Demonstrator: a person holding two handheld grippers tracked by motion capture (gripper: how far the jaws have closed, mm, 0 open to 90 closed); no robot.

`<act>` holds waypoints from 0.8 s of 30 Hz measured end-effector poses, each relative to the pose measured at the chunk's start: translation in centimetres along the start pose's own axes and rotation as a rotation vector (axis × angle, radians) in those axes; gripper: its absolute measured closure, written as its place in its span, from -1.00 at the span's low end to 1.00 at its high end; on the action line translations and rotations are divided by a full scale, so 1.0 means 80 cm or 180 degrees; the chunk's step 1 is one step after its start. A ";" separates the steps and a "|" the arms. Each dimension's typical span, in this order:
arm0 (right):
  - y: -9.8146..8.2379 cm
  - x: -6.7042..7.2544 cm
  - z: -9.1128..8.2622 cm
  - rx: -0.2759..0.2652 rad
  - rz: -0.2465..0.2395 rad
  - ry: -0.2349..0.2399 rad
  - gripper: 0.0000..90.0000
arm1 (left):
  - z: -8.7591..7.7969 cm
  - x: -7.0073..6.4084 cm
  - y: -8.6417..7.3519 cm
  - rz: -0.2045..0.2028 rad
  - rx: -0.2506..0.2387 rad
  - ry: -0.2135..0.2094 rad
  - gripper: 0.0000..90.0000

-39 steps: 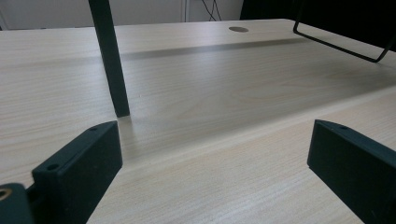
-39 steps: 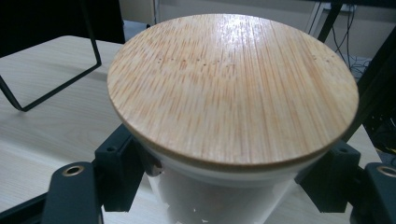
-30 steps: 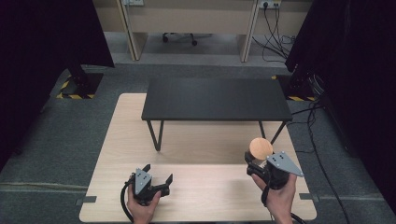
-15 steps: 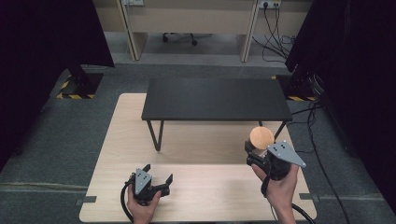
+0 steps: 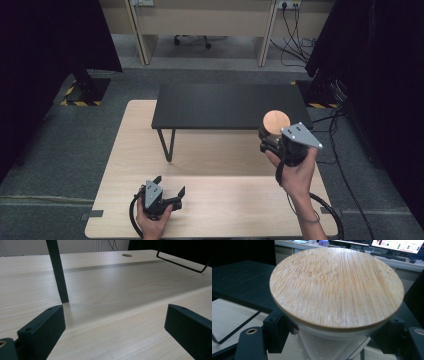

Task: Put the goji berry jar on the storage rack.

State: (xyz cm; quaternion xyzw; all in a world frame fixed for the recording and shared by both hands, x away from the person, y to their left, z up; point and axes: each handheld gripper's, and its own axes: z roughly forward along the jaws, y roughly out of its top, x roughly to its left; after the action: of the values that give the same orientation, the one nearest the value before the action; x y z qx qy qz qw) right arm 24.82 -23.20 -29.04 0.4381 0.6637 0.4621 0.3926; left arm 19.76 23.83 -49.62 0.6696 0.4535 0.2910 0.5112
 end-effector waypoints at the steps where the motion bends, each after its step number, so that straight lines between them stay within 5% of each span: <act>1: 0.006 -0.001 0.008 0.0018 -0.0010 0.0006 -0.42 | 0.000 0.000 0.000 0.0000 0.0002 0.0000 -0.94; 14: 0.054 -0.003 0.115 0.0380 0.0063 0.0054 -0.42 | 0.000 0.001 0.000 0.0000 0.0003 -0.0010 -0.94; 24: 0.049 -0.008 0.135 0.0349 0.0310 0.0116 -0.42 | 0.000 0.000 0.000 0.0007 0.0005 -0.0011 -0.94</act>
State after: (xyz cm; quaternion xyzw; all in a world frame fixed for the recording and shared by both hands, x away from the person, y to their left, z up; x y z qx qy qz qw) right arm 35.86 -20.19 -28.06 0.4822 0.6729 0.4515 0.3329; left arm 19.77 23.86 -49.60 0.6709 0.4521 0.2900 0.5112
